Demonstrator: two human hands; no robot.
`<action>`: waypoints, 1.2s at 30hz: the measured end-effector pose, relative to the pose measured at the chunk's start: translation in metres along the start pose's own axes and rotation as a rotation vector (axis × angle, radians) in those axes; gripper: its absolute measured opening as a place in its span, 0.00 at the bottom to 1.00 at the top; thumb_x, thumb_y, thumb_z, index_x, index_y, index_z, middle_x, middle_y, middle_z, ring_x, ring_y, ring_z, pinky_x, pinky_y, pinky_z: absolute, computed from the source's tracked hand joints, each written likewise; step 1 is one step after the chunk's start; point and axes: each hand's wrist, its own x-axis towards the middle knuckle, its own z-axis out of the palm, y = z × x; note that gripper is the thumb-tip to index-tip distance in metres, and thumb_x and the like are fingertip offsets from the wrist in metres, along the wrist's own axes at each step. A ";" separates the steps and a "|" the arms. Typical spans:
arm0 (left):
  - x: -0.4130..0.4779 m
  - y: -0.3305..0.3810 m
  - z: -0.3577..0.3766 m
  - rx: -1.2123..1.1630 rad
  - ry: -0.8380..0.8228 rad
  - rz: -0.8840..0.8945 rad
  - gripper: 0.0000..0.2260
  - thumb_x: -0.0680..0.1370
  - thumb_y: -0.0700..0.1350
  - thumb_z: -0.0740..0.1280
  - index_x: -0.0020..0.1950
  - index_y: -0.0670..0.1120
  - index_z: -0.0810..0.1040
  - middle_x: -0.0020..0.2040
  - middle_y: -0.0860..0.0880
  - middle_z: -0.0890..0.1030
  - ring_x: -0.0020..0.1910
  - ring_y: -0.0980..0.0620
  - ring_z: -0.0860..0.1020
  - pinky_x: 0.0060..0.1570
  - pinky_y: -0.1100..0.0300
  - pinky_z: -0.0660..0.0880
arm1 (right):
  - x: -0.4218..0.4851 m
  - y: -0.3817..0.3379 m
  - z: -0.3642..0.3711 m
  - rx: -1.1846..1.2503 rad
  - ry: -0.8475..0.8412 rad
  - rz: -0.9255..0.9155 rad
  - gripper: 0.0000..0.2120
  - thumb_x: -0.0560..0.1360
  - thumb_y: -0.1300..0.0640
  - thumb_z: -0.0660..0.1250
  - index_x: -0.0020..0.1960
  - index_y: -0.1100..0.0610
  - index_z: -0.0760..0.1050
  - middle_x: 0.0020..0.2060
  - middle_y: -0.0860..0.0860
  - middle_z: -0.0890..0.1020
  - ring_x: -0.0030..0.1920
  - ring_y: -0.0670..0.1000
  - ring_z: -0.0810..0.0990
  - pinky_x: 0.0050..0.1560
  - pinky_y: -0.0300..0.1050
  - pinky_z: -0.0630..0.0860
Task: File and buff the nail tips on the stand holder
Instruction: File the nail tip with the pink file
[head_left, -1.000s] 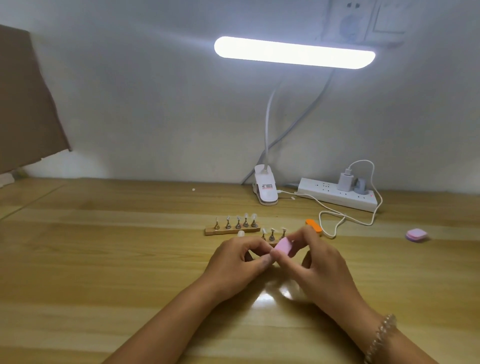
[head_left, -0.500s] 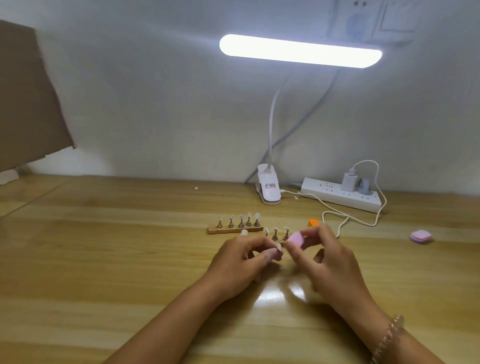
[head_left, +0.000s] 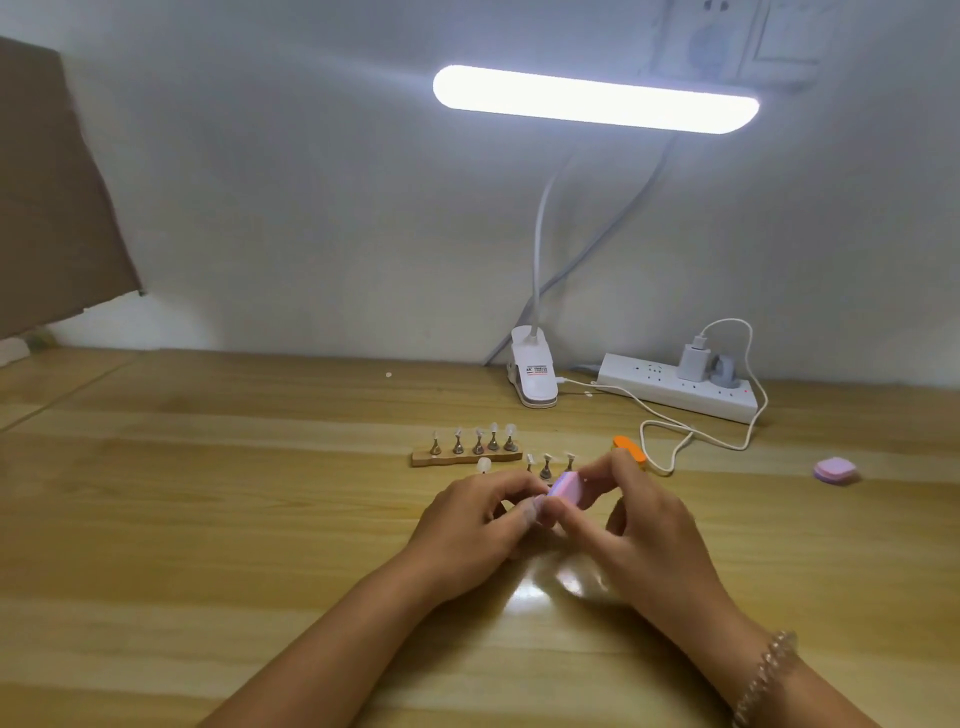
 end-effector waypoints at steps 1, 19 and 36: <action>0.000 0.000 0.000 0.001 -0.002 0.004 0.10 0.77 0.55 0.62 0.49 0.55 0.82 0.41 0.60 0.82 0.36 0.51 0.79 0.45 0.45 0.79 | 0.000 0.001 0.000 -0.001 0.014 0.011 0.17 0.69 0.33 0.66 0.46 0.45 0.71 0.42 0.38 0.80 0.32 0.45 0.76 0.35 0.47 0.75; 0.001 -0.004 0.002 -0.084 0.012 0.009 0.06 0.70 0.54 0.67 0.45 0.61 0.82 0.44 0.60 0.83 0.30 0.56 0.75 0.37 0.54 0.74 | -0.004 -0.004 0.002 -0.094 -0.036 -0.072 0.19 0.69 0.31 0.65 0.46 0.45 0.70 0.40 0.40 0.78 0.33 0.45 0.74 0.30 0.40 0.69; 0.000 -0.005 0.003 -0.053 0.029 0.037 0.03 0.75 0.51 0.69 0.46 0.58 0.82 0.44 0.59 0.85 0.30 0.54 0.79 0.38 0.52 0.78 | 0.001 0.000 0.000 -0.005 -0.003 0.044 0.18 0.68 0.32 0.66 0.45 0.45 0.72 0.40 0.38 0.80 0.32 0.44 0.76 0.35 0.43 0.71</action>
